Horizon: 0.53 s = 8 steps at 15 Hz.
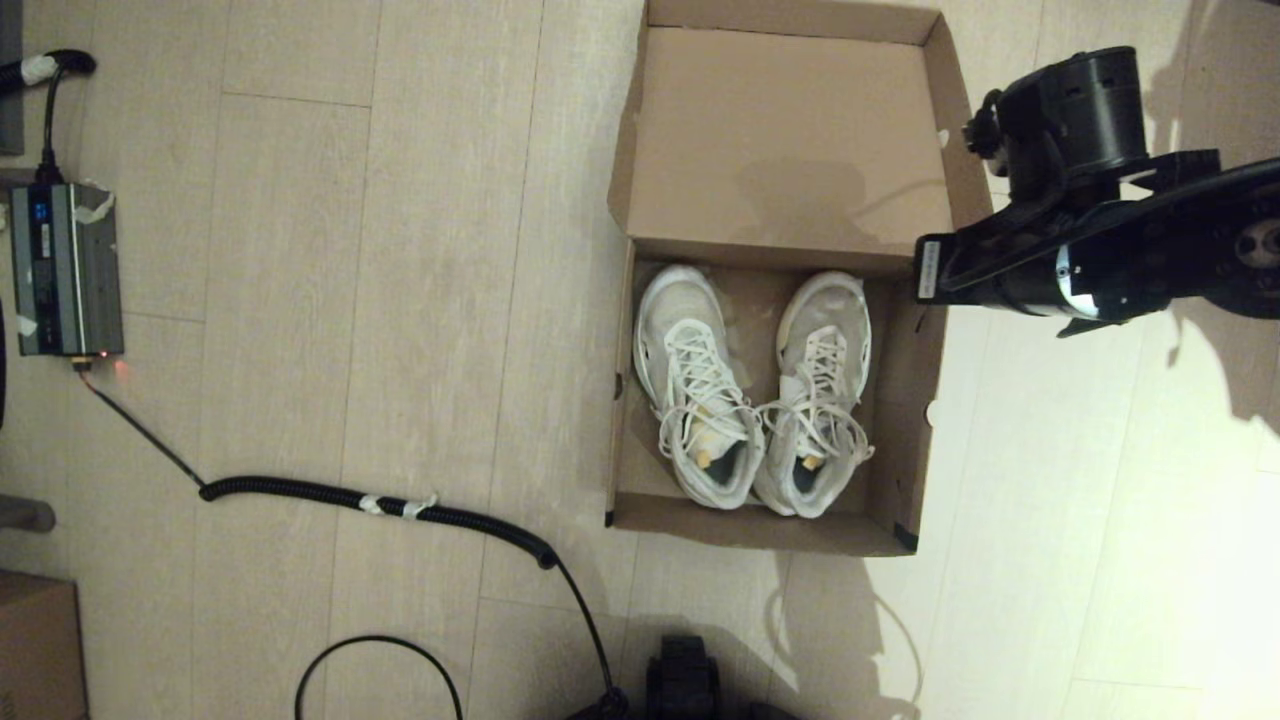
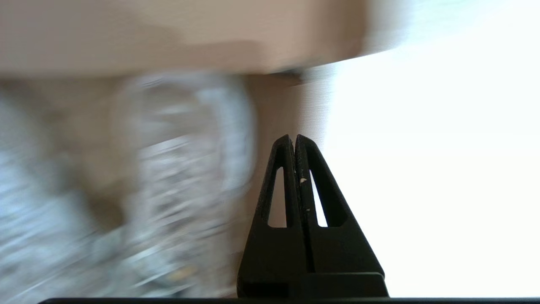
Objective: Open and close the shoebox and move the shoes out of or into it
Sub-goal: Close the shoe box
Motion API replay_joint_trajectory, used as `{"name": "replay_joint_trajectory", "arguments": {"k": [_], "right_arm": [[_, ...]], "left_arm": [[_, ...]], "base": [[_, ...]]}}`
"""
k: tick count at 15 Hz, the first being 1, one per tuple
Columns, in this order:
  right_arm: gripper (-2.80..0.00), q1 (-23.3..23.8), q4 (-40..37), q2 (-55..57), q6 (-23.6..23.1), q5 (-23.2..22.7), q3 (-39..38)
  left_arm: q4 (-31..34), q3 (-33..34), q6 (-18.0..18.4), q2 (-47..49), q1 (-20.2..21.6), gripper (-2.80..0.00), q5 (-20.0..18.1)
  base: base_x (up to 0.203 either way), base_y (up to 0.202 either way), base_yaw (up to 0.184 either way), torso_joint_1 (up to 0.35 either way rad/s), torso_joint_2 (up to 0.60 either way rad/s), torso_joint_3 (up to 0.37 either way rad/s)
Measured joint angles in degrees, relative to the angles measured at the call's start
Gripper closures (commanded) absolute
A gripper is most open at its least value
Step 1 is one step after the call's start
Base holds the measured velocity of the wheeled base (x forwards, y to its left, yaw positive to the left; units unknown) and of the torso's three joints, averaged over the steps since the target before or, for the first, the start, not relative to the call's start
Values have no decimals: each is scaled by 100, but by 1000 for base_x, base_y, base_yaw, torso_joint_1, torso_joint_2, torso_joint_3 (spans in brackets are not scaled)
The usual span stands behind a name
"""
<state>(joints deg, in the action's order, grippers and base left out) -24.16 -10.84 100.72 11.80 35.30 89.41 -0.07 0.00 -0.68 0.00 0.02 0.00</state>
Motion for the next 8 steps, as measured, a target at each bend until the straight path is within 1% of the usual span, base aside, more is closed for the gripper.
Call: {"name": "replay_joint_trajectory", "arguments": {"k": [2, 4, 5, 6, 8], "right_arm": [[0, 60, -162, -52, -88, 726, 62], [0, 60, -495, -58, 70, 1629, 135], [0, 60, -774, -83, 180, 1823, 164], [0, 72, -972, -120, 205, 1775, 180], [0, 115, -1017, -186, 211, 1257, 280]], "left_arm": [[0, 0, 1, 0, 2, 0, 0], [0, 0, 0, 0, 2, 0, 0], [0, 0, 0, 0, 2, 0, 0], [0, 0, 0, 0, 7, 0, 0], [0, 0, 2, 0, 7, 0, 0]], "base": [[0, 0, 0, 0, 0, 0], [0, 0, 0, 0, 0, 0], [0, 0, 0, 0, 0, 0], [0, 0, 0, 0, 0, 0], [0, 0, 0, 0, 0, 0]]}}
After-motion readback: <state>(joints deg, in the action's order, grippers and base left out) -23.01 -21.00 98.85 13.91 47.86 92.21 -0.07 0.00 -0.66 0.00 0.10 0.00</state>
